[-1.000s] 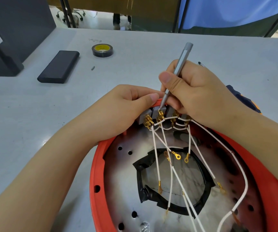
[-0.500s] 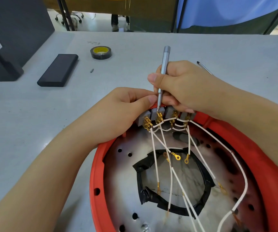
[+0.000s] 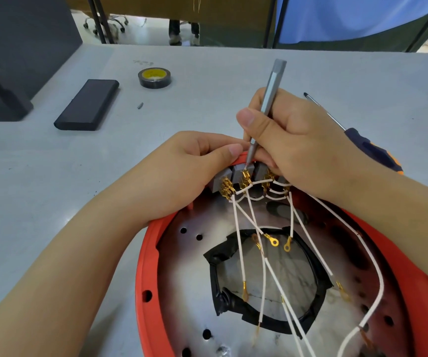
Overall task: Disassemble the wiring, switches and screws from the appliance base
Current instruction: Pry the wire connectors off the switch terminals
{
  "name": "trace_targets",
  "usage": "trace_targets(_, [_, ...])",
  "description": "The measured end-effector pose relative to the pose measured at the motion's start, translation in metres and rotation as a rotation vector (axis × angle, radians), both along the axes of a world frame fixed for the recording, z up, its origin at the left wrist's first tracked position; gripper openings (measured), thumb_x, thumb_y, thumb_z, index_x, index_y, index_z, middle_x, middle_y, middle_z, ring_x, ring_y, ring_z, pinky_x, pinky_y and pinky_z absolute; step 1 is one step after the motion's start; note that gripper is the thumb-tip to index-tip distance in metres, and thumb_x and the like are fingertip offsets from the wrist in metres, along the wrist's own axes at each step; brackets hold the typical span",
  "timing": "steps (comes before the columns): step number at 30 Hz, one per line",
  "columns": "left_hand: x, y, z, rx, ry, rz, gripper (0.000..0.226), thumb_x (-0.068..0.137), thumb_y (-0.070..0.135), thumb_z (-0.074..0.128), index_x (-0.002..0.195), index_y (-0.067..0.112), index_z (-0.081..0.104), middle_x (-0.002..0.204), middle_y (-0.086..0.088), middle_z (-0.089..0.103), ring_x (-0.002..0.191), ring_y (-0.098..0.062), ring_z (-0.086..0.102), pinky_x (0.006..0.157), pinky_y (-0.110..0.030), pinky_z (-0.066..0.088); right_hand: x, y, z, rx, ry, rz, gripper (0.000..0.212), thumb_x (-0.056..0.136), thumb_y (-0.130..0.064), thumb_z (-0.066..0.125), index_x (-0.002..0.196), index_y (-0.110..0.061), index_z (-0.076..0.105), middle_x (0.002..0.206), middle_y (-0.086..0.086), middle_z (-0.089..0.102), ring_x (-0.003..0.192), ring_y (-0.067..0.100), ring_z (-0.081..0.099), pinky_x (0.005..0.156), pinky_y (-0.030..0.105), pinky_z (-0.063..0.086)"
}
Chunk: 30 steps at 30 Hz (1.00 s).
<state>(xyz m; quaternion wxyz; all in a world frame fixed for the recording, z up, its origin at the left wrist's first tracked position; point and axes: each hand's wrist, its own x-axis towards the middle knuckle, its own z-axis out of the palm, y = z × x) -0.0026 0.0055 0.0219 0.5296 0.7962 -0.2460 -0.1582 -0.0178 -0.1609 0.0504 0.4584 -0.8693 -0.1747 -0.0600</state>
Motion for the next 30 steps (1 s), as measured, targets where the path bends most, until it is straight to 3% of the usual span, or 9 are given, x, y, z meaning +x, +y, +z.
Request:
trace_targets(2, [0.000, 0.000, 0.000, 0.008, -0.007, 0.004, 0.026, 0.100, 0.030, 0.046, 0.106, 0.035, 0.071, 0.094, 0.014, 0.074, 0.091, -0.002, 0.068, 0.085, -0.021, 0.051, 0.001, 0.000, 0.002, 0.003, 0.040, 0.013, 0.025, 0.100, -0.026, 0.044, 0.075, -0.021, 0.046, 0.043, -0.016, 0.049, 0.041, -0.002, 0.051, 0.043, 0.009, 0.036])
trace_targets(6, [0.000, 0.000, 0.000, -0.007, 0.008, 0.007, 0.024, 0.099, 0.031, 0.049, 0.107, 0.032, 0.071, 0.100, 0.011, 0.074, 0.101, -0.012, 0.068, 0.100, -0.043, 0.046, 0.009, 0.001, 0.007, -0.068, 0.127, 0.033, 0.029, 0.100, -0.033, 0.043, 0.074, -0.021, 0.046, 0.040, -0.017, 0.049, 0.038, -0.002, 0.049, 0.040, 0.009, 0.034])
trace_targets(12, [0.000, 0.000, 0.001, 0.001, 0.021, 0.013, 0.030, 0.088, 0.045, 0.047, 0.105, 0.039, 0.071, 0.102, 0.002, 0.074, 0.105, -0.039, 0.064, 0.092, -0.065, 0.045, 0.014, 0.004, 0.013, -0.048, 0.222, 0.063, 0.029, 0.101, -0.030, 0.042, 0.075, -0.017, 0.046, 0.036, -0.014, 0.047, 0.029, 0.001, 0.046, 0.032, 0.008, 0.030])
trace_targets(14, [-0.001, 0.000, 0.002, 0.004, 0.021, 0.020, 0.028, 0.091, 0.044, 0.048, 0.105, 0.038, 0.071, 0.103, -0.003, 0.074, 0.105, -0.039, 0.063, 0.092, -0.064, 0.045, 0.015, 0.003, 0.013, -0.042, 0.236, 0.059, 0.029, 0.101, -0.032, 0.042, 0.076, -0.016, 0.046, 0.037, -0.011, 0.046, 0.025, 0.005, 0.040, 0.031, 0.011, 0.028])
trace_targets(16, [0.000, 0.000, 0.002, 0.007, 0.015, 0.031, 0.025, 0.098, 0.036, 0.048, 0.107, 0.033, 0.071, 0.102, 0.001, 0.074, 0.104, -0.028, 0.066, 0.097, -0.056, 0.046, 0.015, 0.003, 0.012, -0.041, 0.237, 0.066, 0.030, 0.100, -0.033, 0.042, 0.077, -0.015, 0.046, 0.038, -0.009, 0.045, 0.024, 0.006, 0.035, 0.030, 0.015, 0.028])
trace_targets(18, [0.000, 0.000, 0.002, 0.014, 0.008, 0.041, 0.026, 0.099, 0.030, 0.047, 0.109, 0.030, 0.071, 0.101, 0.008, 0.074, 0.102, -0.015, 0.068, 0.099, -0.046, 0.046, 0.012, 0.002, 0.011, -0.002, 0.225, 0.056, 0.029, 0.100, -0.030, 0.042, 0.077, -0.013, 0.047, 0.038, -0.010, 0.046, 0.025, 0.005, 0.039, 0.032, 0.012, 0.029])
trace_targets(23, [-0.002, -0.001, 0.003, 0.005, 0.031, 0.024, 0.027, 0.099, 0.028, 0.047, 0.114, 0.028, 0.069, 0.102, 0.010, 0.074, 0.101, -0.007, 0.067, 0.100, -0.034, 0.045, -0.004, -0.010, 0.004, 0.104, 0.132, 0.015, 0.024, 0.100, -0.028, 0.043, 0.079, -0.017, 0.049, 0.045, -0.007, 0.048, 0.033, 0.003, 0.043, 0.039, 0.009, 0.033])
trace_targets(25, [-0.002, -0.002, 0.003, 0.004, 0.041, 0.034, 0.027, 0.098, 0.028, 0.048, 0.116, 0.027, 0.068, 0.103, 0.009, 0.073, 0.102, -0.008, 0.067, 0.102, -0.038, 0.045, -0.009, -0.012, 0.000, 0.149, 0.091, -0.017, 0.023, 0.099, -0.027, 0.044, 0.079, -0.017, 0.049, 0.048, -0.005, 0.047, 0.034, 0.004, 0.044, 0.040, 0.008, 0.034])
trace_targets(30, [-0.003, -0.002, 0.004, 0.004, 0.057, 0.050, 0.027, 0.098, 0.031, 0.047, 0.115, 0.029, 0.068, 0.103, 0.001, 0.074, 0.104, -0.029, 0.067, 0.095, -0.063, 0.044, -0.008, -0.012, -0.004, 0.152, 0.077, -0.025, 0.022, 0.099, -0.029, 0.045, 0.079, -0.020, 0.050, 0.047, -0.005, 0.049, 0.036, 0.004, 0.045, 0.041, 0.010, 0.033])
